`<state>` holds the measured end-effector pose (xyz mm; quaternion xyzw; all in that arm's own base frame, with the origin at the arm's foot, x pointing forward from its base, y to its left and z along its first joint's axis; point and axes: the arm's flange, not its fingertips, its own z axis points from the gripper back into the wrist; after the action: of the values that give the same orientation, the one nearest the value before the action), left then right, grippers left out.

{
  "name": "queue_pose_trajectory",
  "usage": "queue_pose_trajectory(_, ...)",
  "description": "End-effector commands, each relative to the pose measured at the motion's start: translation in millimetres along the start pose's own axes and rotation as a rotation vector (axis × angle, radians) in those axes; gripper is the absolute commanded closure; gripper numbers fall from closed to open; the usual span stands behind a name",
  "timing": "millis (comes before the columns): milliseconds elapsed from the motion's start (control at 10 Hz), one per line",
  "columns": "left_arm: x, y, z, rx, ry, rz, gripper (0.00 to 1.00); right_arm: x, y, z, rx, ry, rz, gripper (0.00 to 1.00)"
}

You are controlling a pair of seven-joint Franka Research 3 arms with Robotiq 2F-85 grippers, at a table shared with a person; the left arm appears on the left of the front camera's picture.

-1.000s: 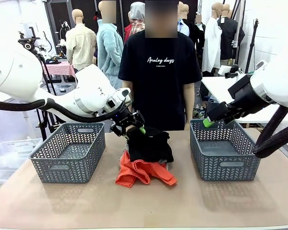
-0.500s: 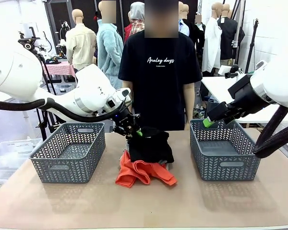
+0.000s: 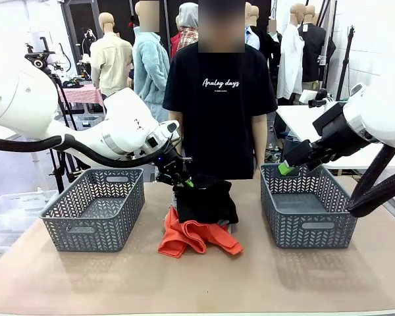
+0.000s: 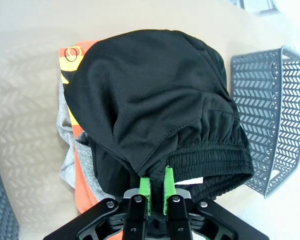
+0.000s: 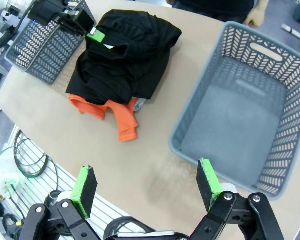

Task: Sort the tops and bottoms.
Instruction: Lift clothes from the center of the table with your left hand.

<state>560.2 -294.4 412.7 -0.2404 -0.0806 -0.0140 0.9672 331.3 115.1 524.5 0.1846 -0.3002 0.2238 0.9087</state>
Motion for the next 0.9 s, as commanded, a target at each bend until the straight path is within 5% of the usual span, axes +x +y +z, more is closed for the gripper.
queue_pose_trajectory(0, -2.9, -2.5, 12.8, -0.039, 0.019, -0.009, 1.0, -0.3, -0.8, -2.0, 0.026, 0.002, -0.006, 0.0)
queue_pose_trajectory(200, -22.5, -26.3, 53.1, -0.034, -0.002, -0.059, 1.0, -0.3, -0.8, -2.0, 0.026, 0.002, -0.006, 0.0)
queue_pose_trajectory(800, -117.5, -108.5, 196.0, 0.023, -0.331, -0.48, 1.0, -0.3, -0.8, -2.0, 0.026, 0.002, -0.006, 0.0)
